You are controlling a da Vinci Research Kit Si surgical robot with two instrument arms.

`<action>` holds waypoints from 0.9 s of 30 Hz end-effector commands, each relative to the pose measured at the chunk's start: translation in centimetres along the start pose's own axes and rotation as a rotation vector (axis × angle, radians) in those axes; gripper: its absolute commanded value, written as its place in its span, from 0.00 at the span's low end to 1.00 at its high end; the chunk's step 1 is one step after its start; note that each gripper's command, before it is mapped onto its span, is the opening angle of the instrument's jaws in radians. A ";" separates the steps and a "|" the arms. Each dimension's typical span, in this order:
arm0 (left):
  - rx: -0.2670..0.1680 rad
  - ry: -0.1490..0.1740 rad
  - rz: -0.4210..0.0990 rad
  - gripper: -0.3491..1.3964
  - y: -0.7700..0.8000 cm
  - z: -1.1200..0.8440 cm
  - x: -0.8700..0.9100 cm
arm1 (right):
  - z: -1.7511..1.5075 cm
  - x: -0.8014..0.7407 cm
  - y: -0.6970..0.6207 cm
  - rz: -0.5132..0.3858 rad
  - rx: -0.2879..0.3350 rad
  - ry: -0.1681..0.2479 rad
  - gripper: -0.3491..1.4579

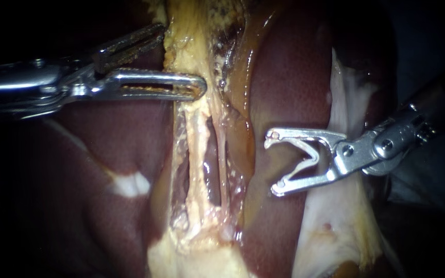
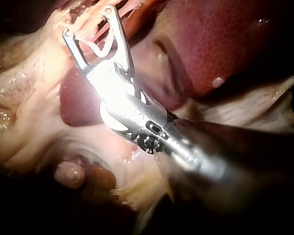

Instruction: Grabbing gallbladder

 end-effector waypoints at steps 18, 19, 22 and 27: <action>0.009 0.052 -0.038 0.00 0.27 -0.09 0.07 | 0.00 -0.01 0.01 0.000 0.000 0.000 0.51; 0.015 0.053 -0.039 0.00 0.28 -0.11 0.06 | 0.00 -0.01 0.01 0.000 0.000 0.000 0.51; 0.026 0.056 -0.045 0.00 0.28 -0.15 0.05 | 0.00 -0.01 0.01 0.000 0.000 0.000 0.51; 0.042 0.061 -0.050 0.00 0.29 -0.17 0.04 | 0.00 -0.01 0.01 0.000 0.000 0.000 0.51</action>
